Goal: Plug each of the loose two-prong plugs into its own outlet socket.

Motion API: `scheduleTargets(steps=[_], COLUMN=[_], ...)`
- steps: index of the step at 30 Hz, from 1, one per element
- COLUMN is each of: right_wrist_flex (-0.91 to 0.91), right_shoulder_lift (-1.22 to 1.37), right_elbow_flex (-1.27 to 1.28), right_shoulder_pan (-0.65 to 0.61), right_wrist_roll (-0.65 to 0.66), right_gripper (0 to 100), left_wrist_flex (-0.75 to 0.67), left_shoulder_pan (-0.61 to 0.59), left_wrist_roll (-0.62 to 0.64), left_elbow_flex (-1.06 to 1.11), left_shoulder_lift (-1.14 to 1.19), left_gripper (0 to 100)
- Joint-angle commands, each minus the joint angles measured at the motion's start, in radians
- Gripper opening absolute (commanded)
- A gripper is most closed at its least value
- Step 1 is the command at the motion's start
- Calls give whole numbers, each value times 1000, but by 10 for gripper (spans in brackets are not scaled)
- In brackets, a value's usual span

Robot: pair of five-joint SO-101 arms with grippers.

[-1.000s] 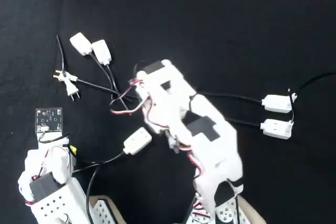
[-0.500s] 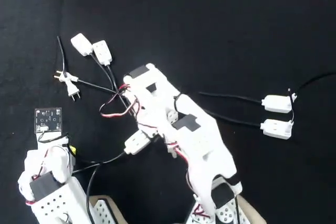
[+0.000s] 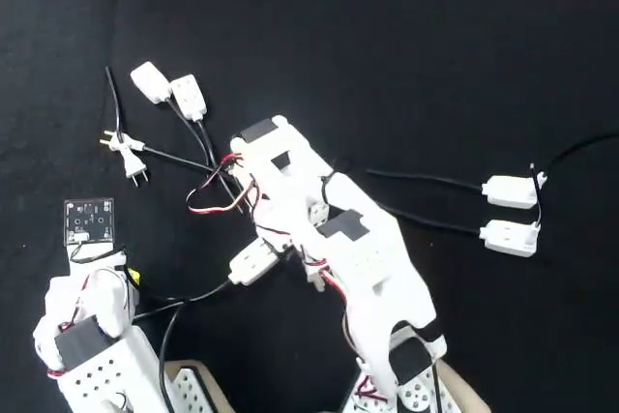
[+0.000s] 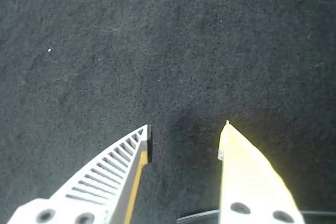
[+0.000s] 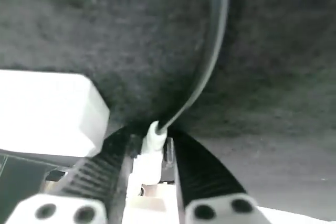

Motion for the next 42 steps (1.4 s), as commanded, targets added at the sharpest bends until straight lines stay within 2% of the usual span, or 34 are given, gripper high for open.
scheduleTargets(steps=[1,16,23,29,37,42], right_wrist_flex=[29,5,-196,-296,-362,-408], right_shoulder_lift=[-24,-593,-888,-918,-802,-794], right_elbow_flex=[-13,93,400,607,582,555], right_shoulder_pan=[-12,21,-3,5,270,348], right_wrist_roll=[-34,-94,-124,-127,-28,-8], right_gripper=[11,11,11,11,11,11], left_wrist_flex=[6,6,6,6,6,6], left_shoulder_pan=[-7,-7,-5,-5,-8,-7], left_wrist_roll=[-9,-9,-9,-9,-9,-9], left_elbow_flex=[-7,-7,-7,-7,-7,-7], left_shoulder_lift=[-8,-8,-8,-8,-8,-8], left_gripper=[220,220,220,220,220,220])
